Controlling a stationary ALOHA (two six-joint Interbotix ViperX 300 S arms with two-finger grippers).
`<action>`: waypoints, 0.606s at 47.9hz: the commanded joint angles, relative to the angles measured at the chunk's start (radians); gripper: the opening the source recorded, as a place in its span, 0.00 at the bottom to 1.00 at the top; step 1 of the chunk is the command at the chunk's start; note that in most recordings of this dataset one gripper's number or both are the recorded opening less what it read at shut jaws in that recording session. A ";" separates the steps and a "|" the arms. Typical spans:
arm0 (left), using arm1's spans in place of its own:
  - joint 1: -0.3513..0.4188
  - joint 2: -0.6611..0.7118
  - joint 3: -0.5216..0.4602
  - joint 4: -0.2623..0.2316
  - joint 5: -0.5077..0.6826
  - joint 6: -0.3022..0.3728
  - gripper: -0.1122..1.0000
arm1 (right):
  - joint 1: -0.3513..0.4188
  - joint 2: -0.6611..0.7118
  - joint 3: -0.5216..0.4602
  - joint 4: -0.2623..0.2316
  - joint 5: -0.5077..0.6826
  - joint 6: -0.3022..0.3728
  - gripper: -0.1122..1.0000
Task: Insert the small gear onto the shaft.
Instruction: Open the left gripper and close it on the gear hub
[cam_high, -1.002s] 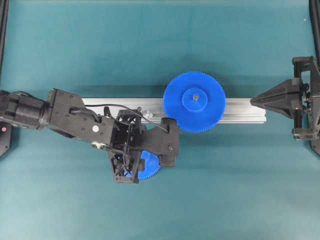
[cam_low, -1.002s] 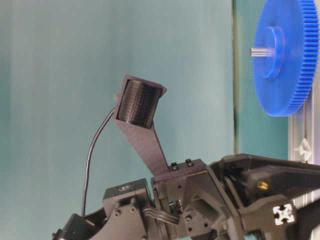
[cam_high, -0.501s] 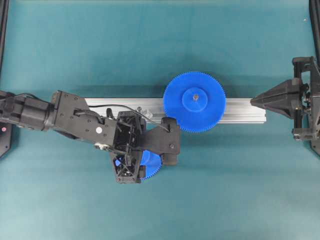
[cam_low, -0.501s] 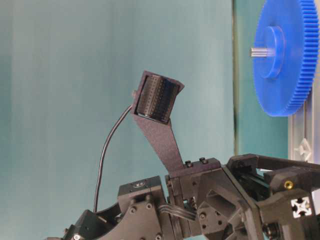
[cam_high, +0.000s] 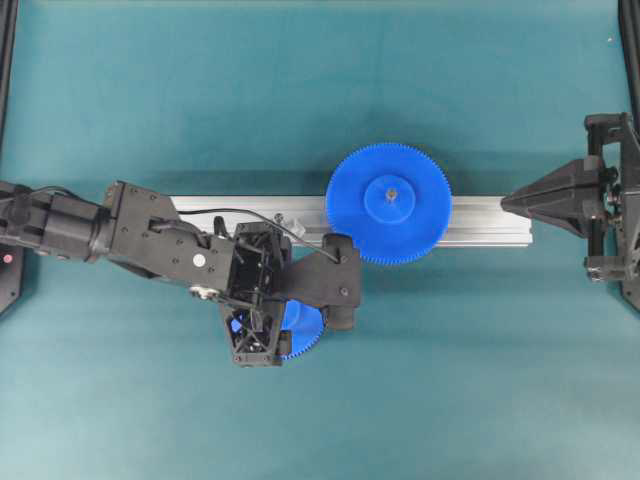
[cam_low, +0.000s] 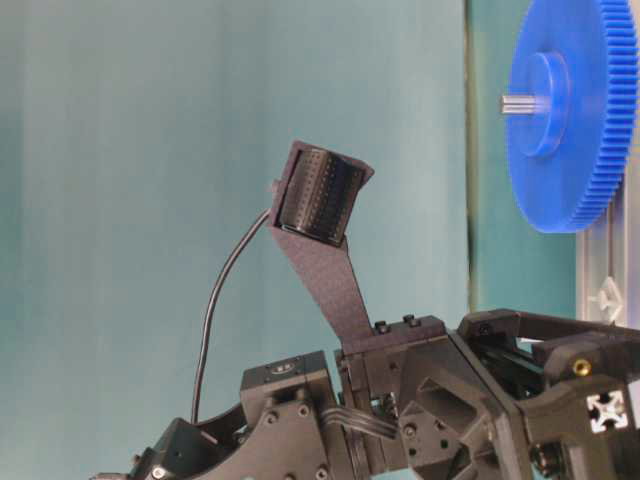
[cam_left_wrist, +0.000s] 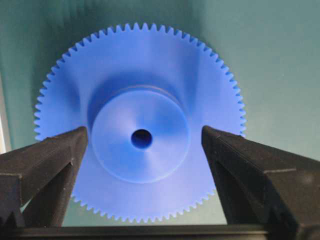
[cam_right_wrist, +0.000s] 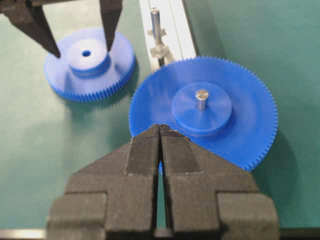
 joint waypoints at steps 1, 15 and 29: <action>0.000 -0.006 -0.009 0.005 -0.003 0.000 0.94 | -0.003 0.003 -0.008 0.002 -0.009 0.009 0.13; 0.000 0.025 -0.006 0.005 -0.020 -0.005 0.94 | -0.002 0.003 -0.008 0.002 -0.009 0.009 0.13; 0.000 0.026 0.002 0.005 -0.041 -0.008 0.94 | -0.003 0.002 -0.008 0.002 -0.009 0.011 0.13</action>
